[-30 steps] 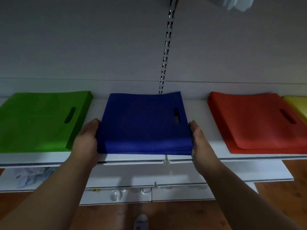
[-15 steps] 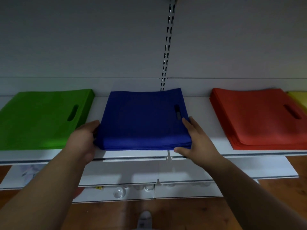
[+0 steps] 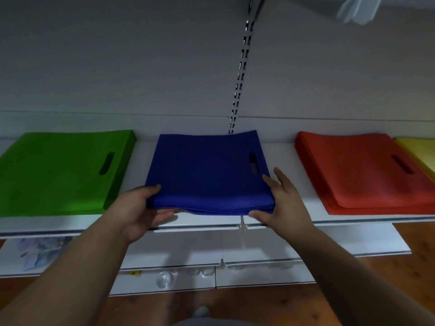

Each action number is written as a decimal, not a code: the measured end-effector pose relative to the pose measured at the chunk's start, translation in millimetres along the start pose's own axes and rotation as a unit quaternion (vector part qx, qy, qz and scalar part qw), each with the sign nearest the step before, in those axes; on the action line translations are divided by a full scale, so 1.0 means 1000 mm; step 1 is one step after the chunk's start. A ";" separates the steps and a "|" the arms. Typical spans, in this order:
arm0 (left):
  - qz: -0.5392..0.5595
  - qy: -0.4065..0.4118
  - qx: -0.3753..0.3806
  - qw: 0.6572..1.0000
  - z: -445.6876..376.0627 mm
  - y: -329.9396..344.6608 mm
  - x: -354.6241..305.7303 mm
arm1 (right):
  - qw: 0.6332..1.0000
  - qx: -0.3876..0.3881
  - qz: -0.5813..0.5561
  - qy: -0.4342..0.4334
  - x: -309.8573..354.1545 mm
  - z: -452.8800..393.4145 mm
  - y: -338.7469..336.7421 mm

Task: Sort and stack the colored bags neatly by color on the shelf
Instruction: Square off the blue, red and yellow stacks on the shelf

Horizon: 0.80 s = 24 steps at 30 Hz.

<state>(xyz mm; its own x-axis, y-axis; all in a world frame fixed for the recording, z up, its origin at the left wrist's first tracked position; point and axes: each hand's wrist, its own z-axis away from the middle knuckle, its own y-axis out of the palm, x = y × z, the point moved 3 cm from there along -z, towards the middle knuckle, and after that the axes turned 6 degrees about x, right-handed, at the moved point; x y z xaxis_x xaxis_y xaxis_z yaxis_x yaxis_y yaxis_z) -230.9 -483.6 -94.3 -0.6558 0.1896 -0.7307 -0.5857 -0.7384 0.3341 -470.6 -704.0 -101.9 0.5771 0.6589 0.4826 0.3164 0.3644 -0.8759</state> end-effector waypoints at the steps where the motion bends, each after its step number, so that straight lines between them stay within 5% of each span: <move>1: 0.039 -0.010 0.008 0.999 0.001 0.000 0.001 | 1.000 -0.011 0.003 0.002 0.002 0.002 0.002; 15: 0.208 0.025 0.050 0.976 0.012 0.025 -0.009 | 0.977 -0.208 0.005 0.036 0.047 0.030 0.026; 24: 0.239 0.036 0.068 0.968 0.013 0.034 -0.004 | 0.959 -0.282 -0.003 -0.038 0.077 0.036 0.033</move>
<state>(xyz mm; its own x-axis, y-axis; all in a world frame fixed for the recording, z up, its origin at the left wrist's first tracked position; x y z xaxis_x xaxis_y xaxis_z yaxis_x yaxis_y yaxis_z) -254.8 -501.4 -72.6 -0.8356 -0.2013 -0.5111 -0.2840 -0.6381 0.7156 -442.7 -618.1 -93.7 0.5246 0.7119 0.4669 0.6882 -0.0318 -0.7248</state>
